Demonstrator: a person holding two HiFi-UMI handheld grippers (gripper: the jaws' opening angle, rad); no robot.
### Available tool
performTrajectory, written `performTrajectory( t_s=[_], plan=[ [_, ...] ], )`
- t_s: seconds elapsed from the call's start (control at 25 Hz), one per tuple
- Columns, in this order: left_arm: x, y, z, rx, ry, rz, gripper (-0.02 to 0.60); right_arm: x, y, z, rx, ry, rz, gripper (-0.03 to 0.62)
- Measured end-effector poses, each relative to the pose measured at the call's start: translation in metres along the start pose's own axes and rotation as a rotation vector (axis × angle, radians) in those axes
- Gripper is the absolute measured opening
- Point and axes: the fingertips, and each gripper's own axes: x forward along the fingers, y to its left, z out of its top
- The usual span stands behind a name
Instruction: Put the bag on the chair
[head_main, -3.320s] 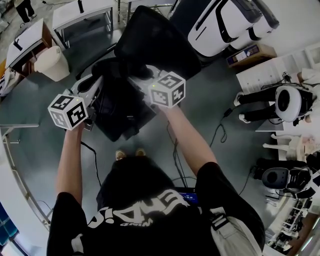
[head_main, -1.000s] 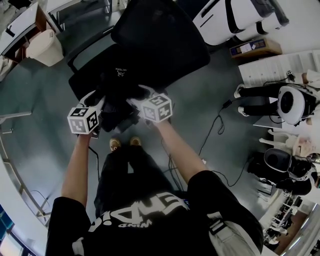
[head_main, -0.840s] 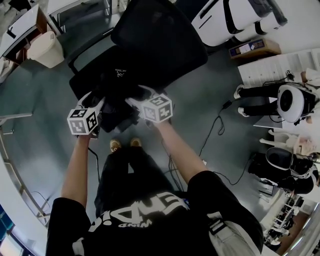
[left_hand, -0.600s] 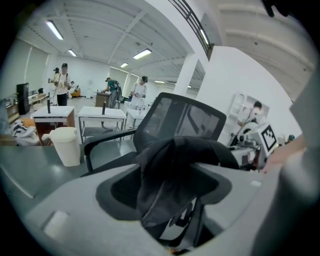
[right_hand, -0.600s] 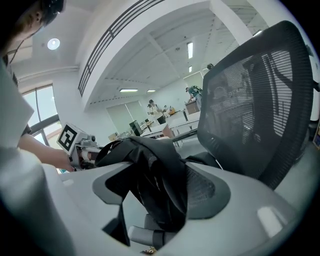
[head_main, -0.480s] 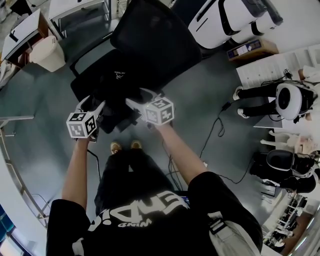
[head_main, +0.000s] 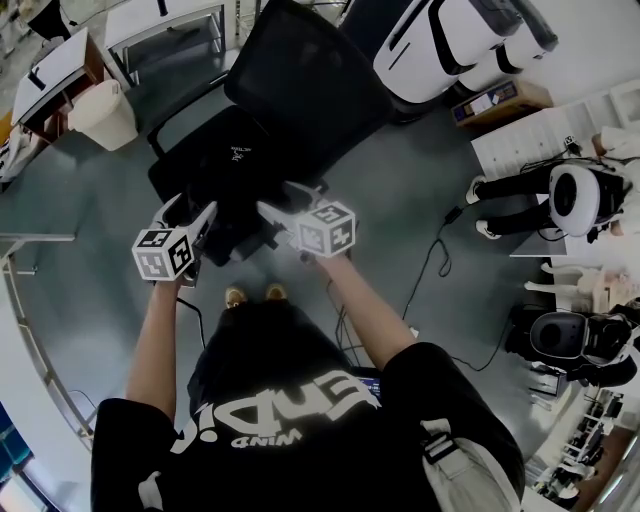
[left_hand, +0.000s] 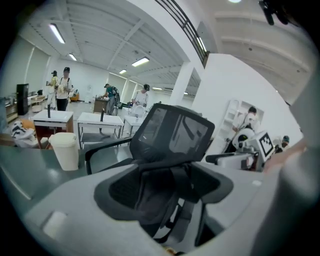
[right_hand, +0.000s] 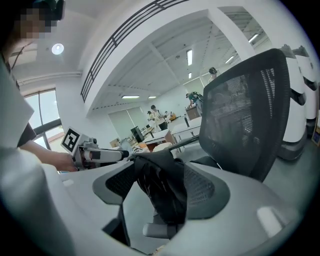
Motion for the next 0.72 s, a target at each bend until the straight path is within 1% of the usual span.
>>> performTrajectory(
  t_s=[0.16,0.28,0.4,0.44,0.64,0.72],
  plan=[
    [-0.013,-0.017,0.005,0.021,-0.012,-0.023,0.319,-0.014,0.019,0.004,-0.015,-0.020,0.017,0.299],
    [-0.024,-0.030,0.007,0.017,-0.025,-0.044,0.319,-0.024,0.033,0.007,-0.030,-0.033,0.027,0.296],
    [-0.038,-0.045,0.009,0.026,-0.039,-0.066,0.314,-0.041,0.045,0.013,-0.045,-0.059,0.026,0.287],
    [-0.044,-0.050,0.009,0.032,-0.040,-0.074,0.312,-0.047,0.049,0.016,-0.052,-0.070,0.025,0.272],
    [-0.075,-0.073,0.019,0.043,-0.082,-0.115,0.191,-0.081,0.069,0.032,-0.071,-0.135,0.016,0.238],
    [-0.085,-0.081,0.024,0.055,-0.097,-0.127,0.169,-0.094,0.076,0.037,-0.058,-0.166,0.017,0.211]
  ],
)
